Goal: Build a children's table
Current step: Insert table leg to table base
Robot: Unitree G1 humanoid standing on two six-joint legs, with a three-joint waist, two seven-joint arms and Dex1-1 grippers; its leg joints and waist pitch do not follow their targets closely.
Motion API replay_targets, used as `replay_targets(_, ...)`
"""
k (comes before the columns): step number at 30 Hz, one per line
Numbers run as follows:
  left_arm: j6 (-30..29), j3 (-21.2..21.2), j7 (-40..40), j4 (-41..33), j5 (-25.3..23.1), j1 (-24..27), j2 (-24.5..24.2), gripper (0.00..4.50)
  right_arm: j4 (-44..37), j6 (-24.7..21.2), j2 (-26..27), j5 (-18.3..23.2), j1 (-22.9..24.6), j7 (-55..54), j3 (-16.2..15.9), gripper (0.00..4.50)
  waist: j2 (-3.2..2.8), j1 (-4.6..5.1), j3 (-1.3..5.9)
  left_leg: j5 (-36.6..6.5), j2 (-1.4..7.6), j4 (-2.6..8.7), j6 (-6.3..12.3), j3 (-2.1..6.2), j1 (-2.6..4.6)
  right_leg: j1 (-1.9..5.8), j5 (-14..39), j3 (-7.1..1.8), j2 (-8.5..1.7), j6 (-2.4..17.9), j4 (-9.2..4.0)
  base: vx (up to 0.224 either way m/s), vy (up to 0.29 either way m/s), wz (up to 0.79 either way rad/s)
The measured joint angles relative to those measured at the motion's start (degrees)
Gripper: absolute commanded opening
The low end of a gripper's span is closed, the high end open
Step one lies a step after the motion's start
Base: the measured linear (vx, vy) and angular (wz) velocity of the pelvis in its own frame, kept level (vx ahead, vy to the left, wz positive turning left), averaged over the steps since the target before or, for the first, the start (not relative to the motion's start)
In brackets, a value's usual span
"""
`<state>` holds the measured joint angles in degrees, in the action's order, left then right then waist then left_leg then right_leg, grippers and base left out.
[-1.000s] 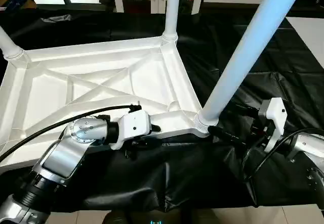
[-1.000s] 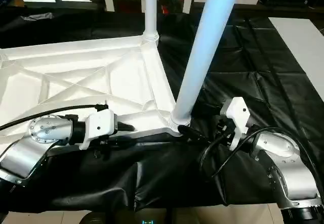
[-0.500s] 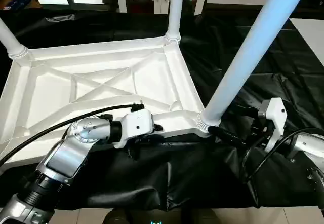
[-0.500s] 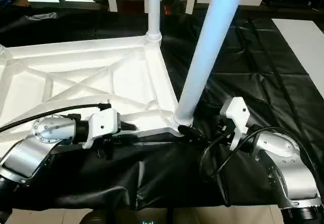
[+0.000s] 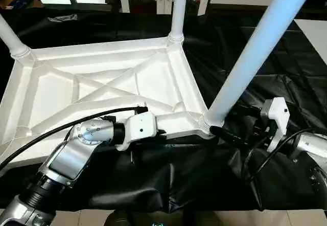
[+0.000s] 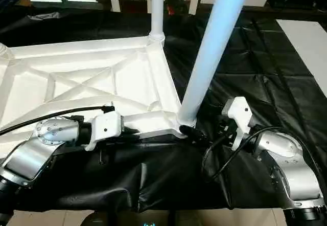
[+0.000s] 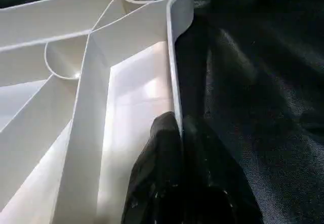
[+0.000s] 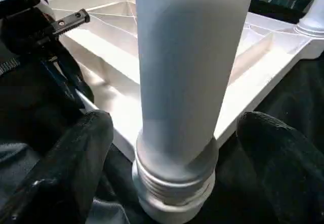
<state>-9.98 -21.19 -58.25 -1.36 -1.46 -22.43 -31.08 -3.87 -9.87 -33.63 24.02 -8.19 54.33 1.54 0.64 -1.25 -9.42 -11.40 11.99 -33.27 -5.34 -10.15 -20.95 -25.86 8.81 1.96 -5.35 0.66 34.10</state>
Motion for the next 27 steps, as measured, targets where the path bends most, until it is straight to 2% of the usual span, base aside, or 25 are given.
replay_targets(5, 0.1, -0.1, 0.2, -0.1, -0.5, -0.1, 0.4, 0.06, 0.0, 0.0, 0.0, 0.0, -0.4, 0.0, 0.0, 4.32, 0.00, -0.49, 0.00, 0.0, 0.00, 0.02, 0.00, 0.00, 0.01, 0.00, 0.0, 0.00, 0.01, 0.0, -0.02, 0.000, 0.000, 0.00)
replay_targets(18, 0.1, 0.0, 0.1, 0.1, -0.5, -0.3, 0.6, 0.06, 0.0, 0.0, 0.3, 0.0, -1.9, 0.0, -0.3, 4.32, -0.04, -0.56, 0.00, 0.0, 0.00, 0.02, 0.00, 0.00, 0.00, 0.00, 0.0, -0.01, 0.00, 0.0, -0.03, 0.000, 0.000, 0.00)
replay_targets(19, 0.1, 0.0, 0.1, 0.1, -0.5, -0.3, 0.7, 0.49, 0.0, 0.0, 0.3, 0.0, -2.2, 0.0, -0.3, 4.32, -0.05, -0.59, 0.00, 0.0, 0.00, 0.02, 0.00, 0.00, -0.01, 0.00, 0.0, -0.01, 0.00, 0.0, -0.03, 0.000, 0.000, 0.00)
replay_targets(20, -0.1, 0.1, 0.0, 0.1, -0.3, -0.3, 1.0, 0.61, 0.0, 0.0, 0.3, 0.0, -2.2, 0.0, -0.3, 4.32, -0.05, -0.65, -0.01, 0.0, 0.00, 0.02, 0.00, 0.00, -0.01, 0.00, 0.0, 0.00, 0.00, 0.0, -0.04, 0.000, 0.000, 0.00)
replay_targets(23, -1.3, 0.5, -0.2, 0.0, 0.6, -0.3, 1.4, 0.72, 0.0, 0.0, 0.3, 0.0, -2.2, 0.1, -0.3, 4.32, -0.08, -0.65, -0.02, 0.0, -0.01, 0.02, 0.00, -0.01, -0.03, 0.00, 0.0, -0.01, 0.00, 0.0, -0.08, 0.000, 0.000, 0.00)
replay_targets(24, -1.5, 0.6, -0.2, 0.0, 0.7, -0.3, 1.7, 0.95, 0.0, 0.0, 0.3, 0.0, -2.2, 0.1, -0.3, 4.32, -0.09, -0.63, -0.03, 0.0, -0.01, 0.03, 0.00, -0.01, -0.04, -0.01, 0.0, -0.01, 0.00, 0.0, -0.09, 0.000, 0.000, 0.00)
replay_targets(27, -1.5, 0.2, -0.3, 0.0, 1.4, -0.3, 2.7, 0.95, 0.0, 0.0, 0.4, -0.1, -2.2, 0.1, -0.4, 4.32, -0.12, -0.64, -0.05, 0.0, -0.01, 0.07, 0.01, -0.01, -0.06, -0.01, 0.0, 0.01, 0.00, 0.0, -0.14, 0.000, 0.000, 0.00)
